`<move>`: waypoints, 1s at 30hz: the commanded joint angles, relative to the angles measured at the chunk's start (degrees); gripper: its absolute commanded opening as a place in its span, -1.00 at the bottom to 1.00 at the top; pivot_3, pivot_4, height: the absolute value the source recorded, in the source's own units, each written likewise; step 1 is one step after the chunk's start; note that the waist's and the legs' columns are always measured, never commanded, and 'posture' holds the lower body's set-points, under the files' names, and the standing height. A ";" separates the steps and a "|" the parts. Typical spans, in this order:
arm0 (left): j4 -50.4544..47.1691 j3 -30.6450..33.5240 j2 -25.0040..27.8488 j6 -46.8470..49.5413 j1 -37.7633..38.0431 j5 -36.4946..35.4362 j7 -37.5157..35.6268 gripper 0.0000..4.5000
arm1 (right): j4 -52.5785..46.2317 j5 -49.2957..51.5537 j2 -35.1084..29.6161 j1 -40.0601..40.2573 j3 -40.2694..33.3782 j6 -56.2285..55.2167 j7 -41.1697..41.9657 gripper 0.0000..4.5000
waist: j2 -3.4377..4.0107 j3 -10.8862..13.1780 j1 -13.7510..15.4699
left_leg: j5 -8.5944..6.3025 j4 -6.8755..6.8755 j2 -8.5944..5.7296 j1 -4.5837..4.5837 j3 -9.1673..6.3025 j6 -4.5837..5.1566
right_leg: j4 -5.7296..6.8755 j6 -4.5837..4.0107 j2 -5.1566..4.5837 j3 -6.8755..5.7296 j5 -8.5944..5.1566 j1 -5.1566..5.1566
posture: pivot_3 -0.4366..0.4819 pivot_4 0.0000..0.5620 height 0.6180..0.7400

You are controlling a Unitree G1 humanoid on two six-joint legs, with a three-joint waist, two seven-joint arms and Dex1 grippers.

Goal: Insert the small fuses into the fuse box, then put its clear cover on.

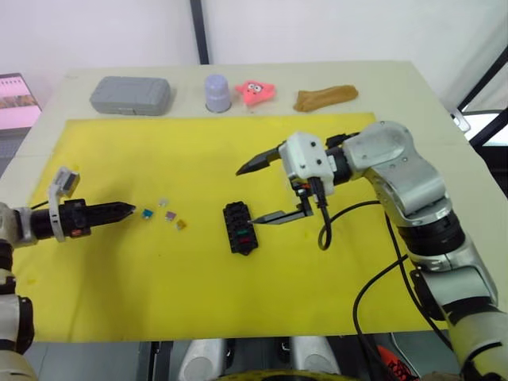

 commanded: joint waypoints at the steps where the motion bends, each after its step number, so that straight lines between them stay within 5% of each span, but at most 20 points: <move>1: 1.30 -0.56 -0.28 0.09 -1.43 0.98 -1.51 0.01 | -2.45 0.37 -0.30 -0.27 -0.45 -0.52 -0.48 1.00 | 0.00 0.00 -0.03 | 0.00 0.00 0.00 0.00 0.00 0.00 | 0.00 0.00 0.00 0.00 0.00 0.00 | -0.05 -0.47 0.85; 30: 10.45 -2.69 -7.16 -5.65 -7.95 8.66 -4.62 0.01 | -5.84 1.18 -1.52 0.21 -0.81 3.40 -2.09 1.00 | -0.02 -0.01 0.22 | 0.02 0.03 -0.04 0.01 -0.01 -0.02 | 0.02 0.01 -0.02 -0.01 0.00 0.03 | -0.05 -0.47 0.85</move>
